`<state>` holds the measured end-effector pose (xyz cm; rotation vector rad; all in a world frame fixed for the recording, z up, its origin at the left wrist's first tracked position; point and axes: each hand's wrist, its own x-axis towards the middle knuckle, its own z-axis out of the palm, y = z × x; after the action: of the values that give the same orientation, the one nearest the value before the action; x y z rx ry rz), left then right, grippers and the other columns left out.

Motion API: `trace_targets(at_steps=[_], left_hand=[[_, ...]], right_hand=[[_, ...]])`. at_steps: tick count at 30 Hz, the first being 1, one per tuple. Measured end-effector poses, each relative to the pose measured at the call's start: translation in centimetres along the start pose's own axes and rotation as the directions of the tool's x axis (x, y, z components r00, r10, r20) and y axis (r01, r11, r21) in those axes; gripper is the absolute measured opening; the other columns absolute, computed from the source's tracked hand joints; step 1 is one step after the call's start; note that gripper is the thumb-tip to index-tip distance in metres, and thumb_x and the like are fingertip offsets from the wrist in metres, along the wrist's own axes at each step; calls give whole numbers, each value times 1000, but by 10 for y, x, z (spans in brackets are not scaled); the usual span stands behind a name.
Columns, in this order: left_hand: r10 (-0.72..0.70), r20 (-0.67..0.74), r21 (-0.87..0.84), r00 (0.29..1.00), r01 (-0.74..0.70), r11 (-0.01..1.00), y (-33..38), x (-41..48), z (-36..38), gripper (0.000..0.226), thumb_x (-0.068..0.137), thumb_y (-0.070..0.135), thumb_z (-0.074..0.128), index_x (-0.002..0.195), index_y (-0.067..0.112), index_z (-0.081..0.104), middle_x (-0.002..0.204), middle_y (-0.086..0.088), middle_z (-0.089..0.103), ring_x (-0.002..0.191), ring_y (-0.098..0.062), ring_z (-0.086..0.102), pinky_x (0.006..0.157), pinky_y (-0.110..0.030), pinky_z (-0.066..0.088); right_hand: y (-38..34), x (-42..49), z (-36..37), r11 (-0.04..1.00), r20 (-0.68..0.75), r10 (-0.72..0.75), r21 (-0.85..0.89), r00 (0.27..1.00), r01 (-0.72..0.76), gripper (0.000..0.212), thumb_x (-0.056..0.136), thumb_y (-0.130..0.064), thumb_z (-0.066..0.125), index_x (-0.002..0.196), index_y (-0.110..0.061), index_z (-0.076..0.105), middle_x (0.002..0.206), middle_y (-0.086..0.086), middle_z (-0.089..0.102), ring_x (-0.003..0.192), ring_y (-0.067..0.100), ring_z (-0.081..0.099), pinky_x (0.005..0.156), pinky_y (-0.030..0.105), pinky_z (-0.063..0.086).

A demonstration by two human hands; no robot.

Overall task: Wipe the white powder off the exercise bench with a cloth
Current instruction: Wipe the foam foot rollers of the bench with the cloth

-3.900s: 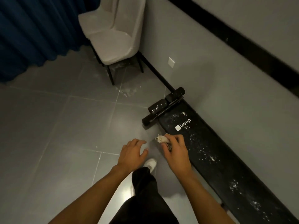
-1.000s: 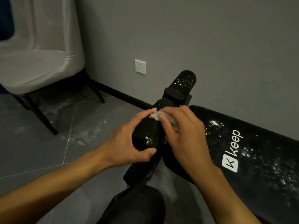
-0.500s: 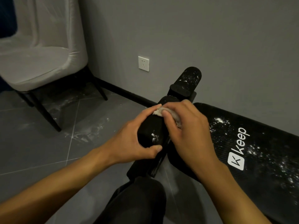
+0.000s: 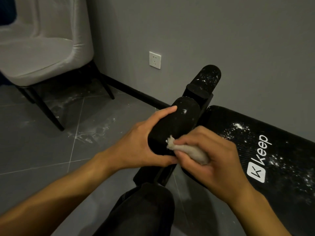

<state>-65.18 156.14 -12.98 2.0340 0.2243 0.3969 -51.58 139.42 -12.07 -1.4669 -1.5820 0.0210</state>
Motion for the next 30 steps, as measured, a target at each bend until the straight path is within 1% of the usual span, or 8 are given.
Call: trace_targets(at_steps=[3, 6, 8, 10, 14, 21, 24, 30], left_hand=[[-3, 6, 4, 1000, 3, 1000, 1, 1, -1, 106, 71, 19, 92, 155, 33, 28, 122, 12, 64, 110, -14, 68, 88, -28, 56], [9, 10, 16, 1000, -9, 1000, -1, 0, -1, 109, 69, 17, 91, 155, 33, 27, 118, 6, 66, 108, -19, 68, 88, -37, 58], [11, -3, 40, 1000, -11, 999, -2, 0, -1, 108, 69, 20, 91, 154, 34, 27, 118, 8, 65, 105, -17, 68, 85, -35, 58], [7, -15, 44, 1000, -6, 999, 0, 1, 0, 106, 69, 22, 92, 154, 35, 29, 126, 10, 60, 109, -15, 66, 86, -31, 58], [4, -21, 6, 1000, -4, 1000, -4, 2, 2, 105, 69, 18, 90, 153, 34, 30, 134, 6, 55, 118, -20, 63, 91, -39, 58], [13, -23, 4, 1000, -13, 1000, -8, 2, 3, 105, 70, 21, 90, 155, 30, 29, 140, 7, 52, 125, -19, 59, 97, -39, 55], [10, -9, -12, 1000, -11, 1000, -9, 1, 3, 112, 66, 14, 93, 155, 28, 28, 139, 4, 54, 124, -19, 60, 97, -40, 55], [19, -24, -8, 1000, -19, 1000, -10, 1, 4, 106, 70, 18, 90, 155, 31, 28, 143, 3, 49, 124, -22, 59, 94, -41, 57]], right_hand=[[-3, 4, 6, 999, -38, -28, -33, 999, 27, 15, 92, -15, 71, 105, -7, 73, 98, 2, 65, 90, 13, 64, 72, 30, 52], [-10, 14, 15, 997, -1, -76, -28, 997, 76, 17, 94, -13, 70, 109, -6, 73, 102, 5, 65, 94, 16, 65, 77, 32, 53], [-2, 9, 7, 996, 22, -82, -38, 996, 83, 14, 93, -12, 70, 106, -7, 74, 99, 4, 65, 89, 15, 64, 73, 30, 52], [10, 0, -2, 992, -21, -64, -109, 998, 62, 12, 91, -15, 69, 100, -9, 75, 93, 2, 65, 81, 13, 63, 68, 29, 50], [9, -6, 13, 979, -102, -75, -194, 992, 54, 16, 92, -17, 68, 102, -6, 75, 93, 7, 62, 80, 14, 60, 68, 27, 50], [11, -9, 8, 979, -117, -87, -192, 989, 63, 19, 93, -18, 71, 106, -5, 74, 98, 9, 64, 88, 12, 62, 74, 25, 52], [-1, -3, 19, 962, -70, -170, -226, 983, 151, 18, 95, -17, 70, 107, -5, 75, 100, 11, 65, 90, 16, 62, 79, 25, 51], [20, -11, 3, 935, -38, -192, -310, 981, 171, 18, 96, -17, 68, 105, -4, 75, 94, 13, 65, 82, 20, 62, 73, 26, 51]])
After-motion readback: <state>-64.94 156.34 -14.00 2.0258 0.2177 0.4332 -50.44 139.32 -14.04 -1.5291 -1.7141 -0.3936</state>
